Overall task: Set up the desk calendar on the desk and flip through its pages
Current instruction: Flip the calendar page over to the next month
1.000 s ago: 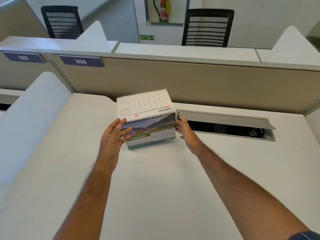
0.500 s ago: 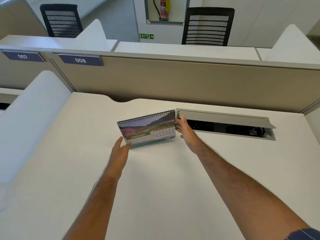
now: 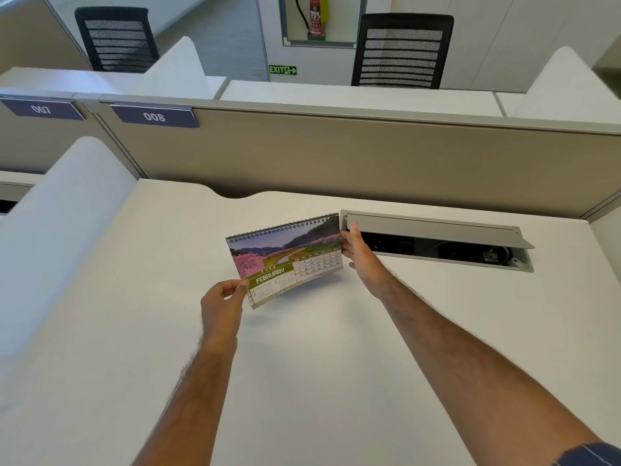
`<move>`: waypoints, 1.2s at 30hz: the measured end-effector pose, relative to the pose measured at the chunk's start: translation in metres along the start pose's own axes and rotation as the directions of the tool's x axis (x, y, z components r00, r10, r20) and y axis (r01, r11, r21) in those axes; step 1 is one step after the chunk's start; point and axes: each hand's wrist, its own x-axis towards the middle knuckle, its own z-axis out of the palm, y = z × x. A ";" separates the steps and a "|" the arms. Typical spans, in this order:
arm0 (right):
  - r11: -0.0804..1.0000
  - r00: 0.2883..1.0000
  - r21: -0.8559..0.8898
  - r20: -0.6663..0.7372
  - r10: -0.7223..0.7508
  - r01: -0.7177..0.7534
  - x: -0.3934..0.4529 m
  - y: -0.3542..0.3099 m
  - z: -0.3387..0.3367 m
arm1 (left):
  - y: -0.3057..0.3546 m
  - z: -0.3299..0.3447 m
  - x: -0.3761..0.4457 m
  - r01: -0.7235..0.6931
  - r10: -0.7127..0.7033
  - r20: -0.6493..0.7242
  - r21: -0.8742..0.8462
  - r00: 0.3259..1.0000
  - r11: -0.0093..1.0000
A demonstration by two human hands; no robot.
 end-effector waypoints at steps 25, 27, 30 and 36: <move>1.000 1.000 0.007 -0.012 -0.005 0.005 0.002 0.002 -0.003 | 0.001 -0.013 -0.003 0.108 -0.078 0.167 -0.179 0.983 0.978; 1.000 1.000 0.000 -0.016 -0.001 0.001 0.001 0.001 -0.003 | 0.005 -0.015 -0.004 0.104 -0.060 0.208 -0.205 0.976 0.973; 1.000 1.000 0.003 -0.023 0.001 -0.001 0.002 -0.001 -0.003 | 0.013 -0.019 -0.007 0.072 -0.015 0.237 -0.230 0.971 0.971; 0.999 0.998 0.044 0.055 0.007 -0.010 0.000 0.000 -0.008 | 0.035 -0.029 -0.009 -0.010 0.103 0.246 -0.356 0.964 0.935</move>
